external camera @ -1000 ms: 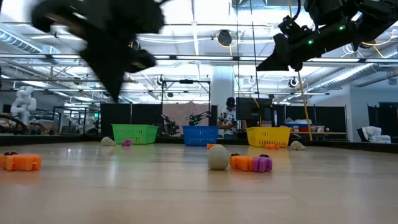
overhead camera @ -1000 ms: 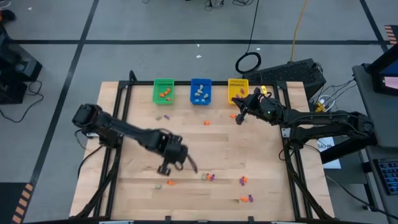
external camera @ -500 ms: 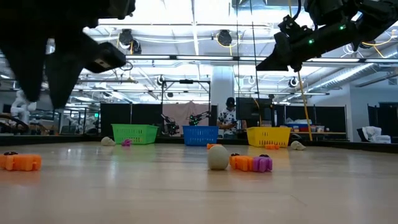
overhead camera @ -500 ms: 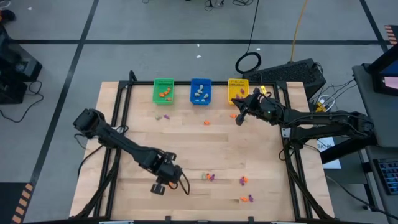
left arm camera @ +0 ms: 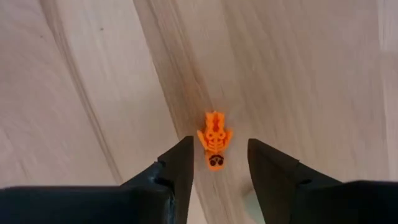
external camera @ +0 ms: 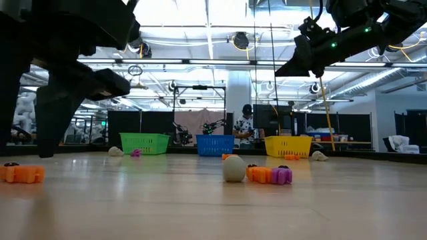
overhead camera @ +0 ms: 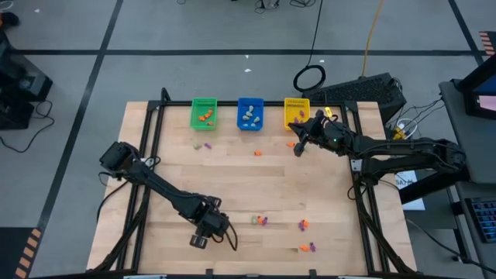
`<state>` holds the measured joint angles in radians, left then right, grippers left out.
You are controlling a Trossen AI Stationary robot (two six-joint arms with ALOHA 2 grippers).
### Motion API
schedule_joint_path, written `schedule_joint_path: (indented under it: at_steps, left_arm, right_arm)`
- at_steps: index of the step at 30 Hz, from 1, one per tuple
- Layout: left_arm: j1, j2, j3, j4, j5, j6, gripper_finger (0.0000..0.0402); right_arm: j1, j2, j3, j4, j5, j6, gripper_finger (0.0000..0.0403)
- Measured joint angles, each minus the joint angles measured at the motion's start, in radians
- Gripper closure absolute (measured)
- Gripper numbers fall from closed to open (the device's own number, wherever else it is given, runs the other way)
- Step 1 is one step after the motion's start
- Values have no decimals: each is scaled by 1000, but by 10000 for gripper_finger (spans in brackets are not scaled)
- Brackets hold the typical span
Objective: Sort Halloween decoration
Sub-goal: Put the orange skeleton toy into the green bin
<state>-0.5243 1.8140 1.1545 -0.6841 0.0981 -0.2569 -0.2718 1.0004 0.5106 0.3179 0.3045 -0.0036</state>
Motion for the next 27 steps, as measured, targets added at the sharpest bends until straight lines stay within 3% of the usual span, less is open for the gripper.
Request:
schedule_joint_path:
  at_steps: [4,10,15,18,23,27]
  left_arm:
    - [0,-1,-17,43,-13,-8,275]
    - [-8,-8,-143,221,4,-75,279]
    - [-14,-9,-148,227,-26,-70,283]
    - [-15,-16,-148,213,-29,-58,308]
    - [-7,-40,-146,177,-51,-22,384]
    - [17,-97,-133,125,-149,9,389]
  right_arm:
    - [6,0,0,0,0,0,403]
    - [22,0,0,6,3,-1,403]
    - [25,0,0,6,5,-1,403]
    - [25,0,0,8,5,-1,403]
    - [25,0,0,13,6,-1,403]
    - [25,0,0,13,6,-4,403]
